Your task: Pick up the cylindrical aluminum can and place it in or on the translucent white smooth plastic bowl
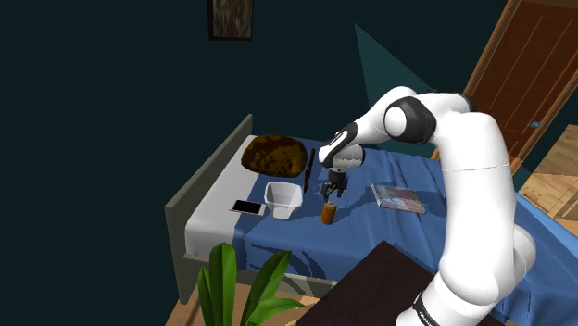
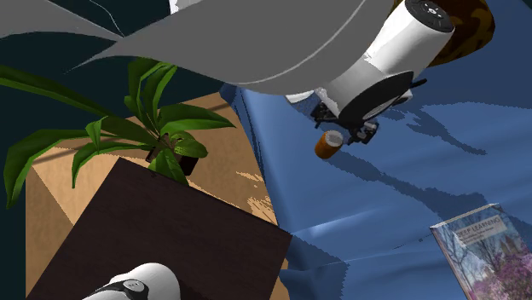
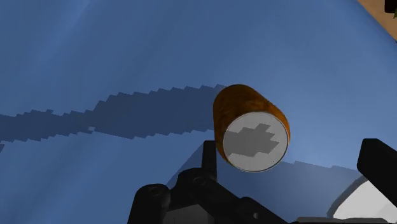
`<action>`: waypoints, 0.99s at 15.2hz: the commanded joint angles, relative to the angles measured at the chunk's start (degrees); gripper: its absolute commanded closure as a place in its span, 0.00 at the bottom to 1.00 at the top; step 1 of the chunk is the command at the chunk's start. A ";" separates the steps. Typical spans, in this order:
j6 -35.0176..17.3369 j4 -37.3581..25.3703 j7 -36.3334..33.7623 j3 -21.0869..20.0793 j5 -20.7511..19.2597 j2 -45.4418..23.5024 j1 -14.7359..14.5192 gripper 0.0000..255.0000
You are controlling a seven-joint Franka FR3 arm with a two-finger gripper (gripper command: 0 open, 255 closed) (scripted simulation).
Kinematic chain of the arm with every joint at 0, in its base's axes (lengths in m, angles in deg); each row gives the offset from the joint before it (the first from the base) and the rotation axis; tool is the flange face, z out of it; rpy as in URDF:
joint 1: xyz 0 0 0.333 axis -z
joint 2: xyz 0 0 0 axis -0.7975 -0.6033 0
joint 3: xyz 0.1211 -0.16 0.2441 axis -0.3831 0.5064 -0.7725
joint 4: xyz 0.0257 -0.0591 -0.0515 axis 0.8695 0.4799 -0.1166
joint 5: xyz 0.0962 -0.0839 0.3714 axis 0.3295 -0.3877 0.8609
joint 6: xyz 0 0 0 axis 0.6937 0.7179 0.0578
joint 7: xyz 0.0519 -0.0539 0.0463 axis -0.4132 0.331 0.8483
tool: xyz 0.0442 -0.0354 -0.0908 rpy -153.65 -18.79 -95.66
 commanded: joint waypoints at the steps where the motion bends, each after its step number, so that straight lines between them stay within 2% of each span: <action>1: 0.14 -4.67 0.87 -0.61 0.69 -4.74 1.40 0.00; 9: -3.71 -5.19 1.66 -1.86 1.94 -9.12 2.31 0.00; 15: -3.70 -5.21 1.65 -1.86 1.94 -9.13 2.31 0.00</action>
